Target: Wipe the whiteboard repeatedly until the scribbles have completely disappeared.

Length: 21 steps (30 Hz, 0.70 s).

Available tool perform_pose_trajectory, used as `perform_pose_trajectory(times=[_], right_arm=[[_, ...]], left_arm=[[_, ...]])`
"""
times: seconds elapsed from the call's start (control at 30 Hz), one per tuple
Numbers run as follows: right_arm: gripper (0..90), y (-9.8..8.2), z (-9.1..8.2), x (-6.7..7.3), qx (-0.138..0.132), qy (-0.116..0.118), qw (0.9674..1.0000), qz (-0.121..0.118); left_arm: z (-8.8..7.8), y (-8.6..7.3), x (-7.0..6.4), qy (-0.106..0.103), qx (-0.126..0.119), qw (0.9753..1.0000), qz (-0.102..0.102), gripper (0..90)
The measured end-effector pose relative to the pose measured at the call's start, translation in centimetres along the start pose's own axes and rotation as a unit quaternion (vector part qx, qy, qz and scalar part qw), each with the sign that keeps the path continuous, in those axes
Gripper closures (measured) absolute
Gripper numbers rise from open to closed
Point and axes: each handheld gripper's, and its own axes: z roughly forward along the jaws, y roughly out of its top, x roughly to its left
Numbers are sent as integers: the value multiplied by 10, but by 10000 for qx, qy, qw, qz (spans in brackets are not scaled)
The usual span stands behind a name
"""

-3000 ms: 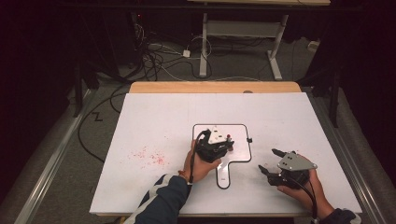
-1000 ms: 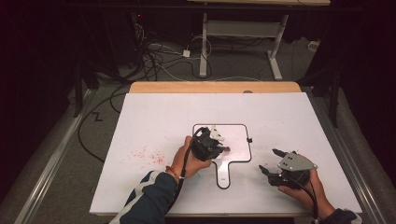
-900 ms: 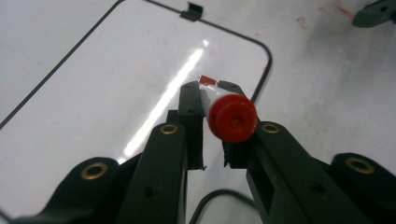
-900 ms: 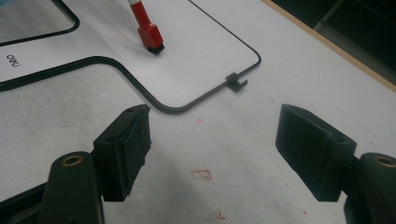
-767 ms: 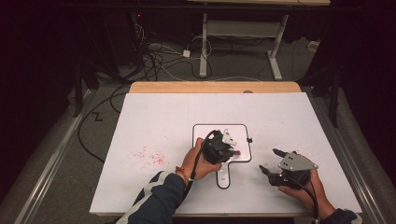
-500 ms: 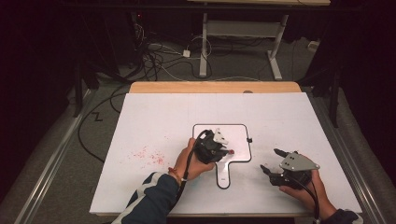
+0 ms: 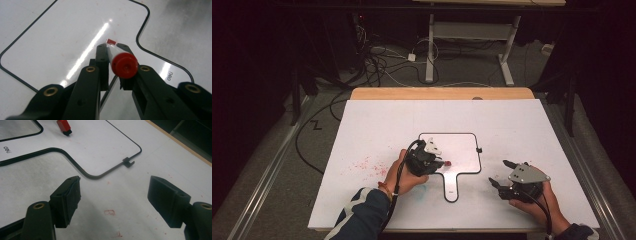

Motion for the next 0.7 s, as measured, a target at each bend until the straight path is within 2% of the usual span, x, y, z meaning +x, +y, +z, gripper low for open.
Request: perform_pose_trajectory(times=[0.2,0.5,0.6,0.7], right_arm=[[273,0,0,0,-4,17,10000,-17],[272,0,0,0,-5,19,10000,-11],[272,0,1,1,33,19,10000,-20],[273,0,1,1,17,33,10000,-29]], left_arm=[[13,15,-11,-64,-6,9998,188,785],[23,22,-12,-66,-101,9999,104,785],[22,23,-14,-49,-46,9998,168,785],[15,18,-11,-55,39,9998,201,785]])
